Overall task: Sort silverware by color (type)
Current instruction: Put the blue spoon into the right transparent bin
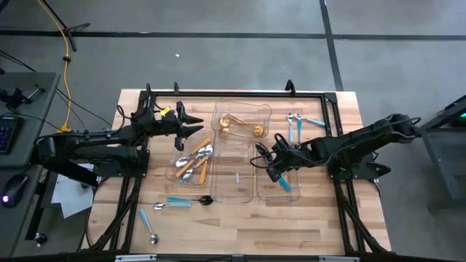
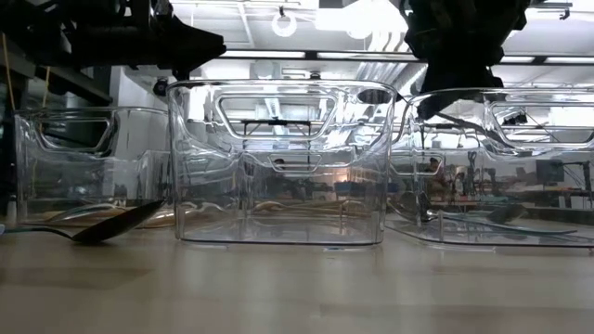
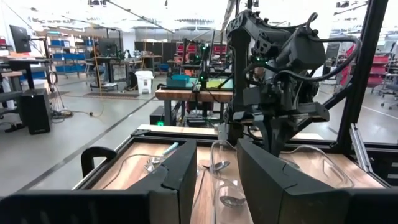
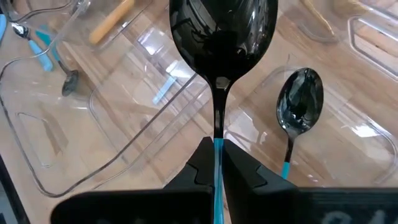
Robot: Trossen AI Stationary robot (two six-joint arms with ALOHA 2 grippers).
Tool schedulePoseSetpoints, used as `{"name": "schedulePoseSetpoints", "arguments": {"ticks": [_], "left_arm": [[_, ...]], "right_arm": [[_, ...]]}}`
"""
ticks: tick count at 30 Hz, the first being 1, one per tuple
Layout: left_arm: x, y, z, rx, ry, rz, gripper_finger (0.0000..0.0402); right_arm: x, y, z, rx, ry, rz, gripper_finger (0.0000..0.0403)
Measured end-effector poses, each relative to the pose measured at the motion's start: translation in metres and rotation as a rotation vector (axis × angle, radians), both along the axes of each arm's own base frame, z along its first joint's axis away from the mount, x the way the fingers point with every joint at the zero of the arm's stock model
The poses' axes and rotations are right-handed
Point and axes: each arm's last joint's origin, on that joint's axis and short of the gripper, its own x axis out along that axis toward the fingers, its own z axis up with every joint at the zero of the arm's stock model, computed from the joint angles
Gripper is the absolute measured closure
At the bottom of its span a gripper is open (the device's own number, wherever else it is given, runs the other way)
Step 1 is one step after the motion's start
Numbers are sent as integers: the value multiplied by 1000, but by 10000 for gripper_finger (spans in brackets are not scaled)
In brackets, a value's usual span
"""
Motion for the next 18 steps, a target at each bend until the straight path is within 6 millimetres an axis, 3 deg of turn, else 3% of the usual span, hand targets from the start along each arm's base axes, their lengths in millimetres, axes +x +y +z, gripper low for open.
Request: {"name": "schedulePoseSetpoints", "arguments": {"ticks": [18], "left_arm": [[0,0,0,2,1,0,298]], "right_arm": [[0,2,-6,104,43,-68,402]]}}
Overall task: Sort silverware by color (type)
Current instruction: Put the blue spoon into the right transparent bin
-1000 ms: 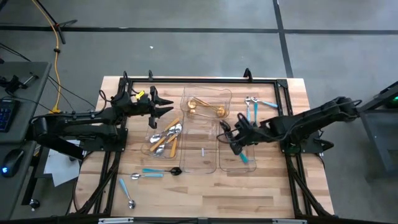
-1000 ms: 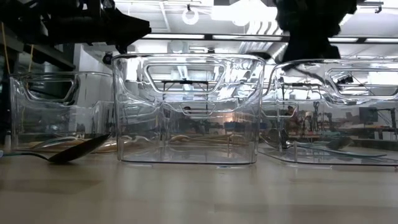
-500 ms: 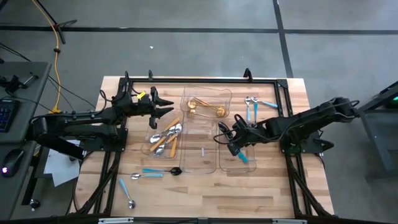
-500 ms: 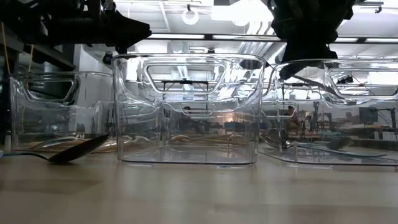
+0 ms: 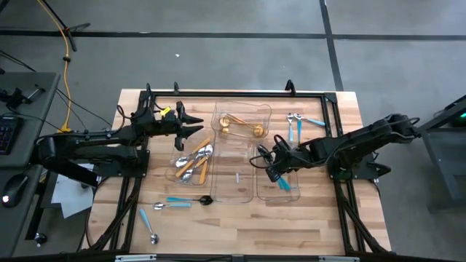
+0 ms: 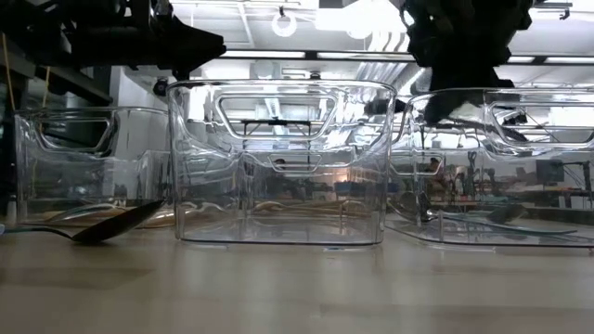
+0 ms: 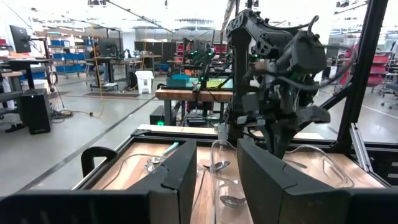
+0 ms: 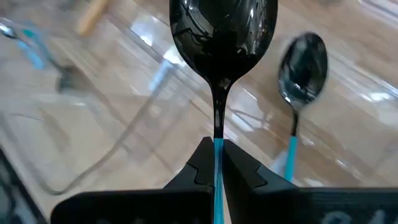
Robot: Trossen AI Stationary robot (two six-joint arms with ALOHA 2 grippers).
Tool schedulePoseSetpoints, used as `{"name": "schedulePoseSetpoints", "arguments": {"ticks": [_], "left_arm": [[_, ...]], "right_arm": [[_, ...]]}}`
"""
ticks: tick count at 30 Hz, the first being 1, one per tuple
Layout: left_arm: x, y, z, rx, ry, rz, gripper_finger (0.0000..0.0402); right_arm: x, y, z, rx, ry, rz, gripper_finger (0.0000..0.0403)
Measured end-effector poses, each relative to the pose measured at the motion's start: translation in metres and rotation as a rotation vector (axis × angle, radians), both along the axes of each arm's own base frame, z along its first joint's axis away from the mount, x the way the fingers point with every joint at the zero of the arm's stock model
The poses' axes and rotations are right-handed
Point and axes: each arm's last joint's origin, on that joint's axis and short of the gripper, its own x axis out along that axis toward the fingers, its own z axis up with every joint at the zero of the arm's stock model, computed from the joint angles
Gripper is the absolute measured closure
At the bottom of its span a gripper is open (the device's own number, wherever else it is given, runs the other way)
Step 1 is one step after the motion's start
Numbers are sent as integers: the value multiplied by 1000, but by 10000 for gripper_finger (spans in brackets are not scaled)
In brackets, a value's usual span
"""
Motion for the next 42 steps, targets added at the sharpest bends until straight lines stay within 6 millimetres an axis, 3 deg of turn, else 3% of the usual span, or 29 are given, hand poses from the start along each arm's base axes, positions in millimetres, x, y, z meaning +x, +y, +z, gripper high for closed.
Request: {"name": "schedulePoseSetpoints", "arguments": {"ticks": [9,29,42], "left_arm": [[0,0,-1,32,18,5,298],[0,0,-1,18,15,3,298],[0,0,-1,18,15,3,298]], "right_arm": [[10,5,-29,80,156,6,402],[29,-16,-71,73,312,-58,402],[29,-16,-75,46,329,-71,375]]}}
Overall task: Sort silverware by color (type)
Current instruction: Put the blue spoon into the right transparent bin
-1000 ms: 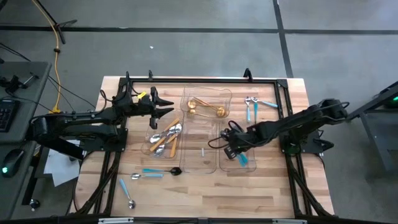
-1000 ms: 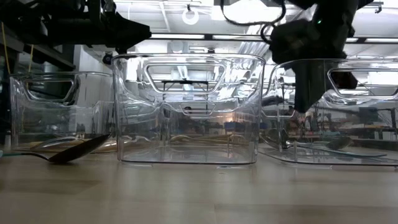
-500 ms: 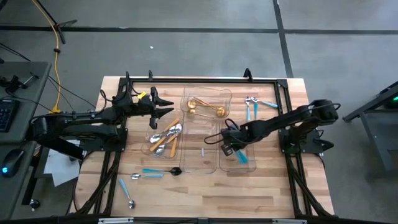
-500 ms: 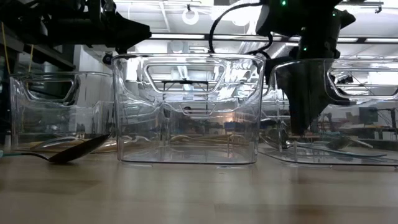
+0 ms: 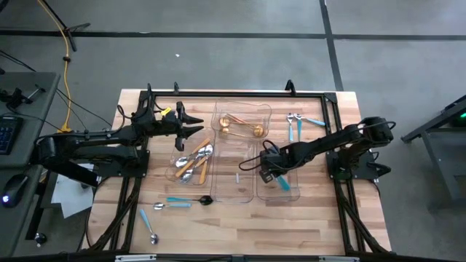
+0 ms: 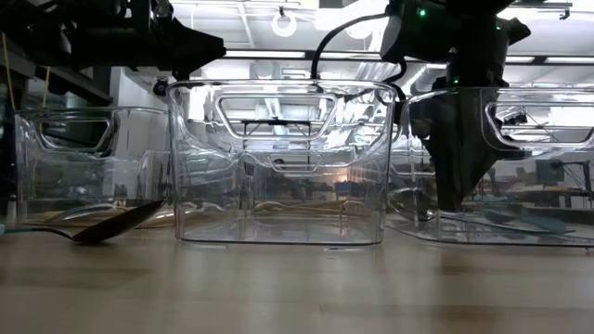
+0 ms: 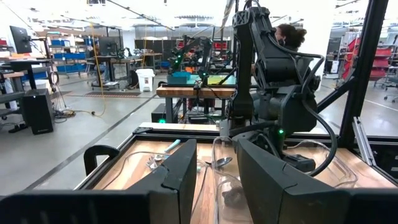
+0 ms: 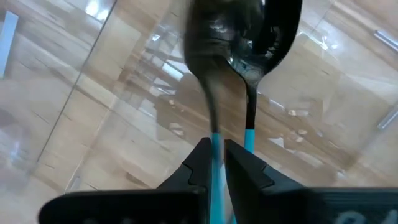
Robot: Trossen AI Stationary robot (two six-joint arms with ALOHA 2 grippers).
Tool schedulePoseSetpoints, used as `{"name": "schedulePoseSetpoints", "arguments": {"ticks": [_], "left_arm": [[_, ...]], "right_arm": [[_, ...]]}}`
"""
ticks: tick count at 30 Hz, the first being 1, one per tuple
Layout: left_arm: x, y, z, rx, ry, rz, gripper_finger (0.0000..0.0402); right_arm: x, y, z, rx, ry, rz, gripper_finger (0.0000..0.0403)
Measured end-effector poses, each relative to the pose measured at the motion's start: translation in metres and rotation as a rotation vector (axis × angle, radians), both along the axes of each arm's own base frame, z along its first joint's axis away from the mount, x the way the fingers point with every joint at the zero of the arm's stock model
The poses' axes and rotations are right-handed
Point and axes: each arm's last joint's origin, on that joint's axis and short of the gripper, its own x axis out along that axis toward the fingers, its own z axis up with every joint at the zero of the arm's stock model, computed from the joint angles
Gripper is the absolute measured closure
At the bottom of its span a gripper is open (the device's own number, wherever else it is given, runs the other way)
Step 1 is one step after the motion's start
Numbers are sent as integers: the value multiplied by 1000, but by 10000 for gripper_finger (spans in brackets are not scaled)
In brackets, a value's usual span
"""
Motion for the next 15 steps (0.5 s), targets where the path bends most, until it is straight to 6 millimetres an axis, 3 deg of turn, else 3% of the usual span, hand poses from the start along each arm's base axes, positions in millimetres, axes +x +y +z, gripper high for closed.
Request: {"name": "schedulePoseSetpoints", "arguments": {"ticks": [7,15], "left_arm": [[0,0,0,1,0,7,298],[0,1,0,-1,-1,31,298]], "right_arm": [[-1,1,1,15,1,23,351],[-6,0,14,-4,-26,123,295]]}}
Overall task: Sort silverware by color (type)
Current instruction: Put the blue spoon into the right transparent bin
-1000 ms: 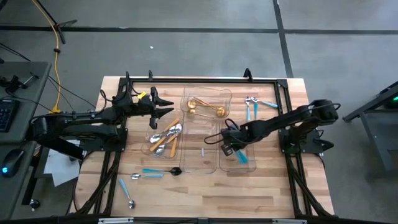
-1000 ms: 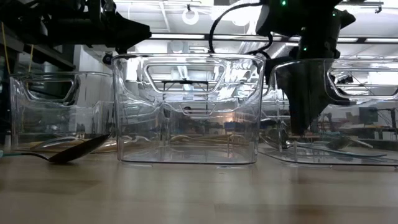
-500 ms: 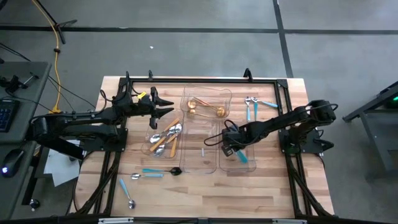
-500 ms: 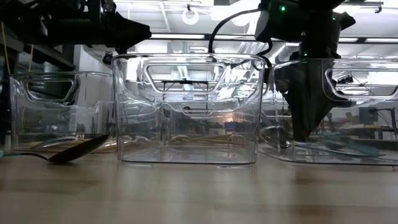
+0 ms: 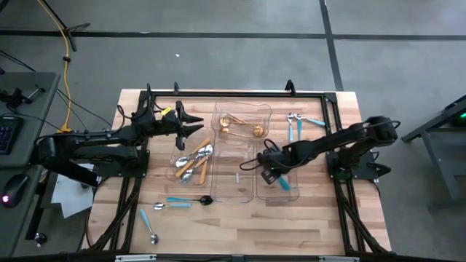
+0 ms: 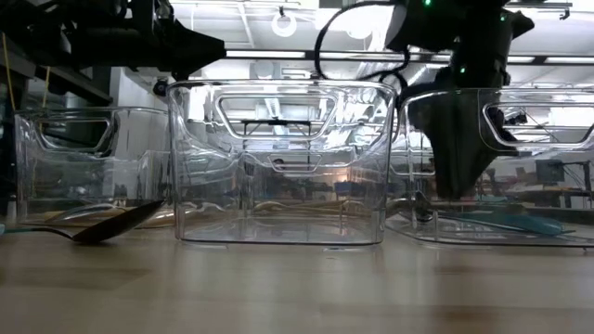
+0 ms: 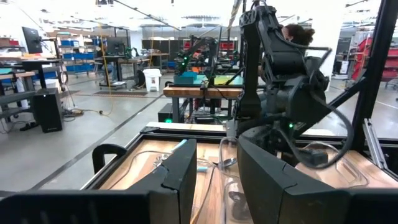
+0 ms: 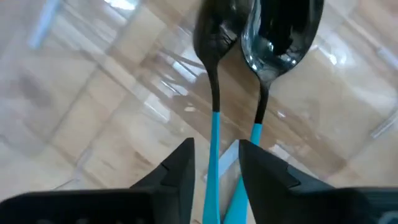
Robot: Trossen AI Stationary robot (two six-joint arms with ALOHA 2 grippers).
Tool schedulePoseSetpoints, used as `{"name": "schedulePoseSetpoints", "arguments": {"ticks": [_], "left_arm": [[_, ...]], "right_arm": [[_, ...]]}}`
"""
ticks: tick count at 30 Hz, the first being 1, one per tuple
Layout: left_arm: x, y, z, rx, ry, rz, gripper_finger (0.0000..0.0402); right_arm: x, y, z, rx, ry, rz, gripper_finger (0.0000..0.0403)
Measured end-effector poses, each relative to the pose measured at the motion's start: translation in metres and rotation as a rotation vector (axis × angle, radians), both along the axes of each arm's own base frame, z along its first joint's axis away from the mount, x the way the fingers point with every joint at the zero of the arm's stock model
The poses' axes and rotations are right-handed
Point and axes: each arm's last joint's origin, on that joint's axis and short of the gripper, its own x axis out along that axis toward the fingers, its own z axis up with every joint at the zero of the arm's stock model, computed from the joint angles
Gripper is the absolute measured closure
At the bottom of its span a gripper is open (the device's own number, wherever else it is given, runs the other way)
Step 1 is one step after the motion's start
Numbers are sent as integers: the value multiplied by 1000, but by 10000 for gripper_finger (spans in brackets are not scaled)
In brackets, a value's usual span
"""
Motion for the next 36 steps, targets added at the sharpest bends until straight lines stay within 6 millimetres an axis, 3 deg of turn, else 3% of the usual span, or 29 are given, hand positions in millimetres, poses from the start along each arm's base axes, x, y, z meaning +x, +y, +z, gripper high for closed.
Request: {"name": "schedulePoseSetpoints", "arguments": {"ticks": [7,13,20,27,31,36], "left_arm": [[0,0,0,15,1,1,298],[-3,-2,3,-1,-15,-36,298],[-14,-8,11,1,-34,-44,298],[-29,-14,19,7,-49,-42,298],[-32,-15,21,12,-59,-39,298],[-32,-15,21,11,-58,-38,298]], "right_arm": [[-17,-1,42,-52,-162,51,268],[-52,9,78,-294,-269,70,267],[-83,15,85,-449,-210,9,267],[-90,12,85,-535,-163,21,267],[-86,-3,88,-551,-155,10,267],[-82,-37,100,-572,-195,-16,268]]}}
